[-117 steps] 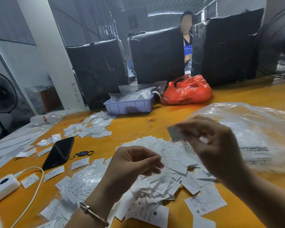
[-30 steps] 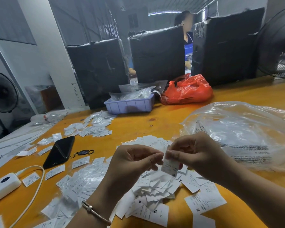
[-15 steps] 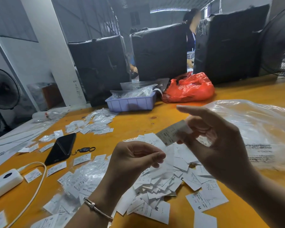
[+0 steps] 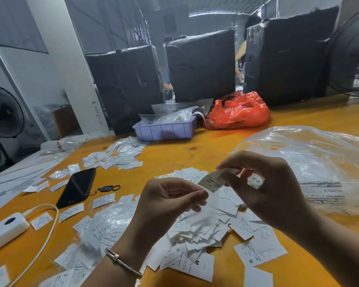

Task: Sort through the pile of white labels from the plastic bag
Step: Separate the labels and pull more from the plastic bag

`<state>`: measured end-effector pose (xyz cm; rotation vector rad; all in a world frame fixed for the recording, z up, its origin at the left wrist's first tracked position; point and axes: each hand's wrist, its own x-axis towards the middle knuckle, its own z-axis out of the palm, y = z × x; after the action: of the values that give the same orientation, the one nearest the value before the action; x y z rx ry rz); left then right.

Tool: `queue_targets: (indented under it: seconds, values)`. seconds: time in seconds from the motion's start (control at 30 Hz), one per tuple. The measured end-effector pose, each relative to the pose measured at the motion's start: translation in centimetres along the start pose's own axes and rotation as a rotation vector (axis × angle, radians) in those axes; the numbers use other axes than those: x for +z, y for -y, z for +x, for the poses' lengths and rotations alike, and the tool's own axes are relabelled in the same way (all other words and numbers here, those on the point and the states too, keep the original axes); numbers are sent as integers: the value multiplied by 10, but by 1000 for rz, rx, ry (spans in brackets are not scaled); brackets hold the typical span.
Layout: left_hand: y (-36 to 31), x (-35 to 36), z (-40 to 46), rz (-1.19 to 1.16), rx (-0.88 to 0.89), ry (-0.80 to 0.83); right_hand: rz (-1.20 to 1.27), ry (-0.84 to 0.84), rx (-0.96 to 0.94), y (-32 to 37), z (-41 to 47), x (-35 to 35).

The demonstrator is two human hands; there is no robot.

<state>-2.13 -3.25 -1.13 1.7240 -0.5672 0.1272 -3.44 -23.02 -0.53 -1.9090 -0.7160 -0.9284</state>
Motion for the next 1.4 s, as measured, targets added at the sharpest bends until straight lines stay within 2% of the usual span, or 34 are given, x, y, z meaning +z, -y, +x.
queue_targets:
  seconds: [0.27,0.4,0.6,0.77,1.23,1.4]
  values:
    - [3,0,0,61,-6,35,-20,85,-9,-1,0,-2]
    - [4,-1,0,78,-8,37,73,20,76,-2,2,-5]
    - [5,0,1,80,-29,46,62,104,94,-4,0,-4]
    - [7,-2,1,103,-41,75,107,53,133,-5,2,-6]
    - [8,2,1,121,-53,118,63,260,155,-12,-5,3]
    - [7,1,2,72,-79,64,123,74,193,-11,0,0]
